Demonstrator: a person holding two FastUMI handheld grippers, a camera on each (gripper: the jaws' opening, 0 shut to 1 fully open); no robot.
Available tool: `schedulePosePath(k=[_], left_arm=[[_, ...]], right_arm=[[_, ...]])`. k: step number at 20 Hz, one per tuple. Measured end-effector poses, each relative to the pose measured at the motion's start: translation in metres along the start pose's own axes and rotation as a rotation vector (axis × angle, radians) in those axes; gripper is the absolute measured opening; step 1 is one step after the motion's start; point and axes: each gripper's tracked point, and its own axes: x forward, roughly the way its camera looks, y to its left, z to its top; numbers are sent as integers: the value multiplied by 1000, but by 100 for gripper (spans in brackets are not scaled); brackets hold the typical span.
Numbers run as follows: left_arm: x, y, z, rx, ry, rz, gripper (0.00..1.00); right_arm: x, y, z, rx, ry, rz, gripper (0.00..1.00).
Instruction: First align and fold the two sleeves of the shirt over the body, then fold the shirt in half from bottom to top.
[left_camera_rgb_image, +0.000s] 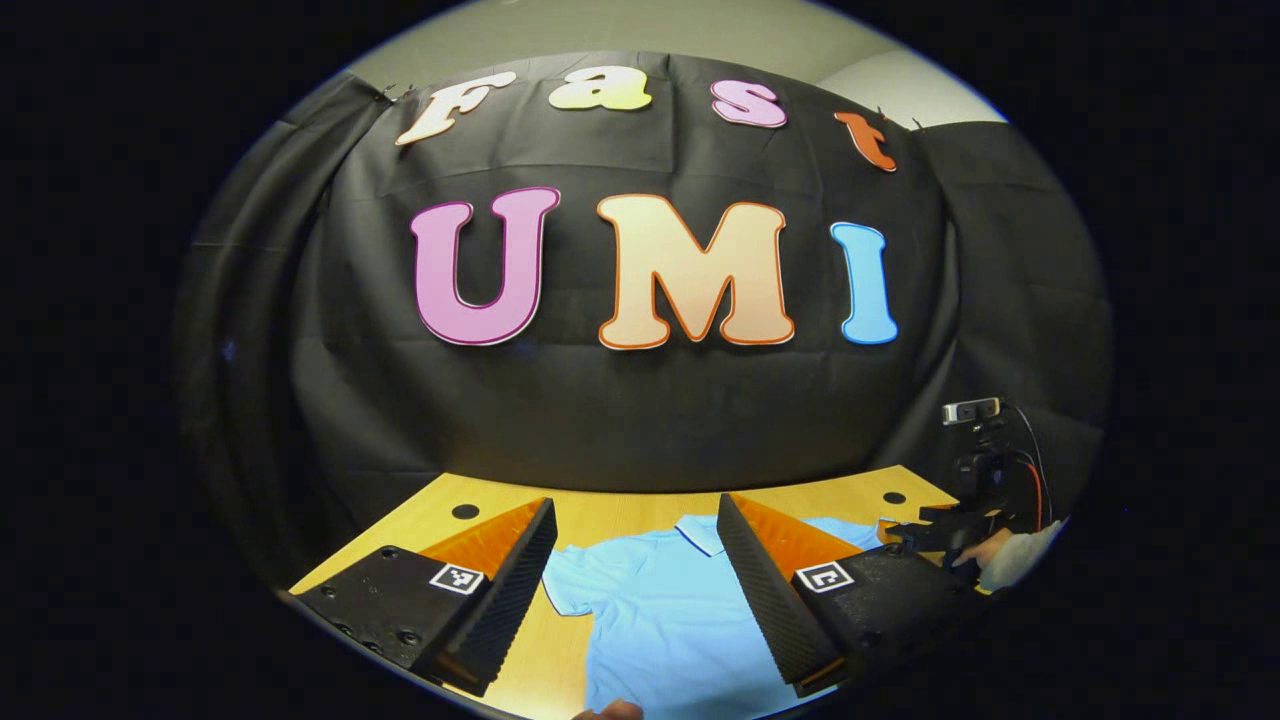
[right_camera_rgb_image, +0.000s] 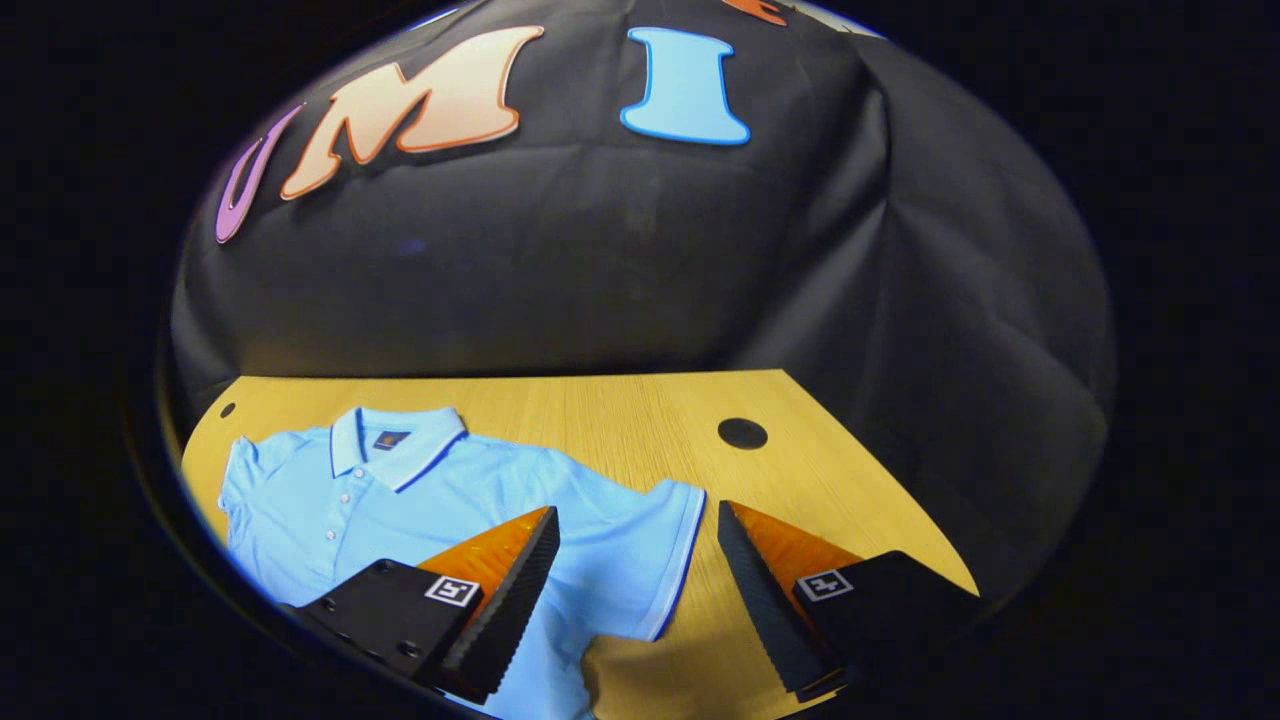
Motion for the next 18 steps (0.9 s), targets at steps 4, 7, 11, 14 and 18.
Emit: schedulePosePath(k=[4, 7, 11, 14, 18], left_arm=[[7, 6, -12, -11, 35, 13, 97], [11, 10, -15, -11, 37, 18, 97], [13, 11, -18, -19, 46, 22, 97], [14, 12, -20, -24, 53, 23, 97], [14, 16, -29, -39, 78, 29, 97]], right_arm=[[24, -4, -30, 41, 113, -23, 100], [31, -8, -47, 68, 174, -39, 99], [36, -2, -49, 108, 197, -7, 97], [35, 12, -46, 81, 194, 47, 70], [40, 25, -46, 75, 182, 82, 7]])
